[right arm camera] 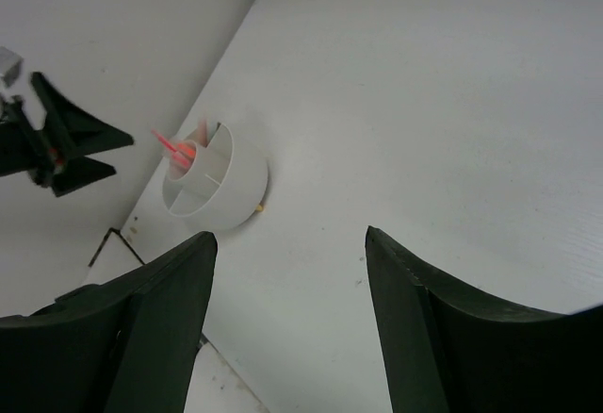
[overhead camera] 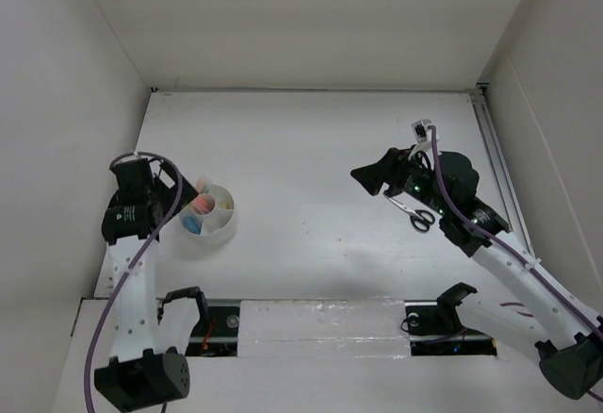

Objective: Sort the stationery into containers
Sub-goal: Place the stationery in the storage box, then pick up the scissors from the center of the board.

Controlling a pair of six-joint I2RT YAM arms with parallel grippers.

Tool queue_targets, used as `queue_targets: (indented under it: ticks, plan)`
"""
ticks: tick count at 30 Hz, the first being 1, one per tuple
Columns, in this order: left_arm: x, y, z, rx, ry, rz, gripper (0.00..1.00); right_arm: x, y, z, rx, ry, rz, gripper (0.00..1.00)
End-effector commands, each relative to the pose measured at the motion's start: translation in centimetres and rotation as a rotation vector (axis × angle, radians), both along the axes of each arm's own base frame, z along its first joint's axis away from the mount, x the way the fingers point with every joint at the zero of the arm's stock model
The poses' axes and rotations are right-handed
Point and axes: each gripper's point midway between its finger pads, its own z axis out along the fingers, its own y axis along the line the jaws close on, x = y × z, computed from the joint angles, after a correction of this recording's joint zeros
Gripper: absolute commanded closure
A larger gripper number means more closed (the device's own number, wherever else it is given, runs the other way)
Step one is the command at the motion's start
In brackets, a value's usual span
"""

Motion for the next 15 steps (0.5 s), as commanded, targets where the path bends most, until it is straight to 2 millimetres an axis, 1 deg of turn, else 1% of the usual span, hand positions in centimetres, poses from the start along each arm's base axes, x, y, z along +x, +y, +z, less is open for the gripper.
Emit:
queue_targets:
  ticks: [1, 2, 3, 4, 5, 6, 7, 8, 9, 11, 12, 13, 14, 15]
  plan:
    - [-0.4, 0.3, 4.8, 0.048, -0.145, 0.016, 0.0, 1.9, -0.9, -0.5, -0.017, -0.007, -0.083, 0.3]
    - [-0.4, 0.5, 5.9, 0.061, -0.177, 0.023, 0.0, 2.7, -1.4, -1.0, -0.028, 0.003, -0.122, 0.28]
    - [-0.7, 0.4, 6.0, 0.06, -0.17, 0.023, 0.0, 2.9, -1.3, -1.4, -0.036, 0.015, -0.122, 0.28]
    - [-1.1, 0.7, 6.3, 0.081, -0.171, 0.028, 0.0, 3.5, -1.4, -2.7, -0.058, 0.049, -0.131, 0.27]
    - [-1.5, 1.1, 6.5, 0.097, -0.158, 0.046, 0.0, 3.7, -1.2, -2.7, -0.059, 0.052, -0.131, 0.27]
    - [-1.5, 1.1, 6.5, 0.09, -0.16, 0.054, 0.0, 4.1, -1.4, -3.1, -0.066, 0.063, -0.14, 0.25]
    - [-1.9, 1.1, 7.0, 0.1, -0.177, 0.061, 0.0, 4.8, -1.7, -3.8, -0.082, 0.077, -0.174, 0.24]
    - [-2.0, 1.0, 7.3, 0.087, -0.192, 0.076, 0.0, 4.9, -1.6, -4.1, -0.08, 0.09, -0.176, 0.24]
    - [-2.1, 1.2, 7.9, 0.093, -0.215, 0.096, 0.0, 5.5, -2.9, -4.8, -0.1, 0.113, -0.251, 0.21]
    - [-2.6, 1.1, 9.5, 0.098, -0.289, 0.104, 0.0, 6.8, -4.7, -5.6, -0.1, 0.178, -0.37, 0.2]
    - [-2.5, 1.0, 10.8, 0.085, -0.349, 0.125, 0.0, 7.3, -7.3, -7.2, -0.145, 0.242, -0.518, 0.2]
    - [-2.6, 0.7, 11.5, 0.065, -0.386, 0.127, 0.0, 7.5, -8.7, -7.3, -0.145, 0.281, -0.607, 0.2]
    - [-2.6, 0.3, 11.7, 0.045, -0.416, 0.125, 0.0, 7.6, -10.3, -7.9, -0.158, 0.315, -0.689, 0.2]
    - [-2.5, -0.3, 13.3, 0.038, -0.51, 0.097, 0.0, 7.7, -11.3, -8.5, -0.139, 0.358, -0.775, 0.2]
